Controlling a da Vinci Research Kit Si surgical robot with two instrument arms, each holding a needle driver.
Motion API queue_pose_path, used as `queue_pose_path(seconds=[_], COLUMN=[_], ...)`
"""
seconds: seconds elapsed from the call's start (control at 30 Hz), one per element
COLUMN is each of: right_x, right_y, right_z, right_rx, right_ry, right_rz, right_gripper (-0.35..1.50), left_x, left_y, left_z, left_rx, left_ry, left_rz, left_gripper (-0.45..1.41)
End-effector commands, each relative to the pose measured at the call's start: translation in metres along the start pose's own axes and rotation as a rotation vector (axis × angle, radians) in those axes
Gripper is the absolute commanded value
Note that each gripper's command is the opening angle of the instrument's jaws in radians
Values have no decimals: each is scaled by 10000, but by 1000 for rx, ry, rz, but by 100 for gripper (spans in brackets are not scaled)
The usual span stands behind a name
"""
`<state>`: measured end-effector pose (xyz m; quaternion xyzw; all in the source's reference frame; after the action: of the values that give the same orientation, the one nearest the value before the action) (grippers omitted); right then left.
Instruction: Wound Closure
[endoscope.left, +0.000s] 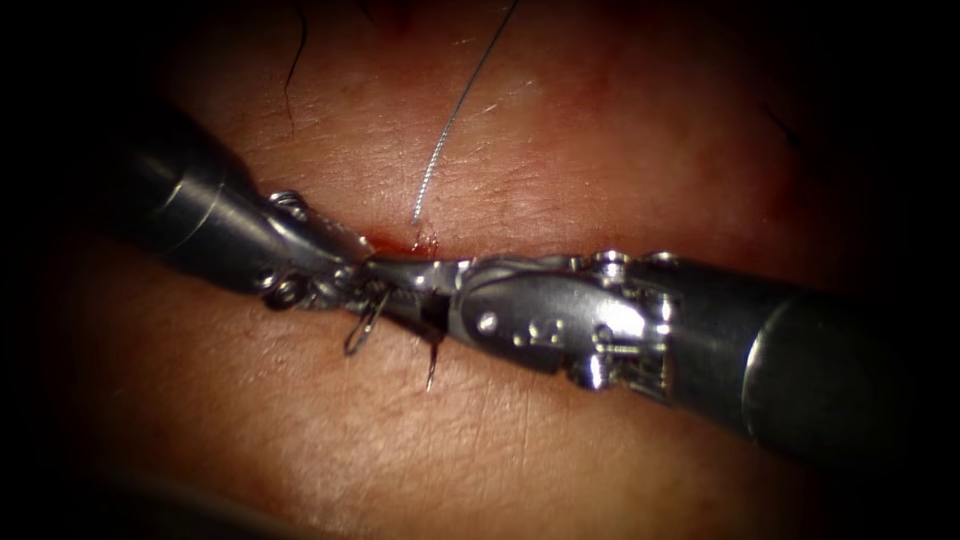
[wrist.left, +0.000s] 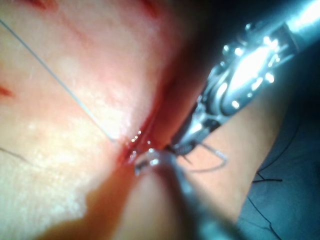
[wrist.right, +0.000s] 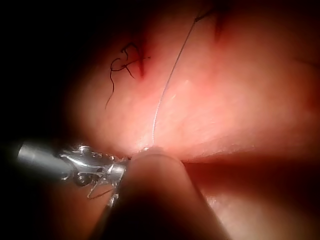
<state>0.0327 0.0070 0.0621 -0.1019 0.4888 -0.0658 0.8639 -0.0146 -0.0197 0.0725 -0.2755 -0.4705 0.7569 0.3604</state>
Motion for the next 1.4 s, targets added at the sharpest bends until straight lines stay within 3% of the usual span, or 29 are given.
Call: queue_pose_path(seconds=[0.03,0.1,0.17,0.23,0.47,0.6,0.7,0.77,0.83,0.93,1.17,1.3,1.4], right_x=[0,-1,-1,-1,-7,-13,-15,-15,-15,-14,-1,2,-11], right_y=[-5,-5,-5,-5,13,24,37,53,61,84,127,135,129], right_z=[7,6,5,2,-5,-11,-18,-24,-26,-30,-46,-48,-39], right_rx=[3,4,4,5,-31,-52,-63,-83,-90,-113,-160,-170,-164], right_ry=[2,3,4,5,20,19,17,16,16,21,31,31,22], right_rz=[1,1,0,0,7,1,-11,-20,-24,-33,-62,-70,-82], right_gripper=[-35,-35,-35,-35,-35,-35,-35,-35,-35,-35,-35,-35,-35], left_x=[-4,4,7,14,27,32,27,18,15,-2,-17,-19,-21], left_y=[-3,-5,-6,-6,0,5,7,8,8,7,-8,-14,-18], left_z=[5,1,-3,-11,-57,-90,-115,-125,-125,-115,-75,-52,-31], left_rx=[24,86,107,124,164,203,223,243,250,254,244,223,203], left_ry=[20,67,78,94,155,178,206,217,220,227,231,234,228], left_rz=[24,91,106,136,302,332,351,369,371,375,394,405,417], left_gripper=[-45,9,15,42,59,62,49,31,27,15,10,5,4])
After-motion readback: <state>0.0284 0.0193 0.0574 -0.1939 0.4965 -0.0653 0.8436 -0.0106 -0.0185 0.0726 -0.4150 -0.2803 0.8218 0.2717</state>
